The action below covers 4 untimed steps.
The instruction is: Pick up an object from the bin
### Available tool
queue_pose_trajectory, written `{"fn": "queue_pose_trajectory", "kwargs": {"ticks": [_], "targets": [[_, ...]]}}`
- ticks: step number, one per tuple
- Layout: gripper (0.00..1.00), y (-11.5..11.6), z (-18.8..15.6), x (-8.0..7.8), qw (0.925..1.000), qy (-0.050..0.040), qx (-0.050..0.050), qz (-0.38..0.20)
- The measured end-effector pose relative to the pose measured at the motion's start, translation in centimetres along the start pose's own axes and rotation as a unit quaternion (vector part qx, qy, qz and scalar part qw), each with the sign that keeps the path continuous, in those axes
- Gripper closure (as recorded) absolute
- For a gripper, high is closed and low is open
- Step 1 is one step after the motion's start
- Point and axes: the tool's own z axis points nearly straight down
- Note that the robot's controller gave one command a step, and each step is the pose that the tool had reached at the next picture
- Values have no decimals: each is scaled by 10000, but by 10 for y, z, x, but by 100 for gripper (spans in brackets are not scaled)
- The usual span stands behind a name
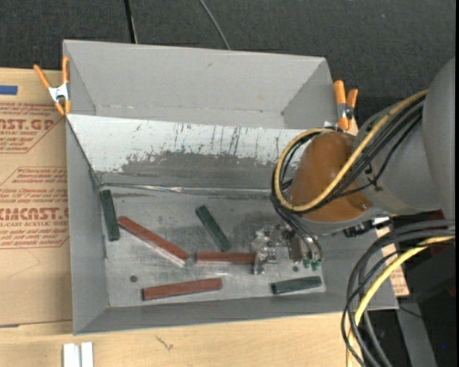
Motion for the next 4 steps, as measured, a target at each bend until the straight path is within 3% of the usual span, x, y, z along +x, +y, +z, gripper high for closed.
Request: {"fn": "queue_pose_trajectory", "kwargs": {"ticks": [1, 2, 3, 4], "targets": [[100, 0, 0, 0, 10000, -2, 0, 1], [100, -6, -140, 11, 9994, -44, -3, 343], [0, -6, -140, 11, 9994, -44, -2, 345], [0, -6, -140, 11, 9994, -44, -2, 346]]}}
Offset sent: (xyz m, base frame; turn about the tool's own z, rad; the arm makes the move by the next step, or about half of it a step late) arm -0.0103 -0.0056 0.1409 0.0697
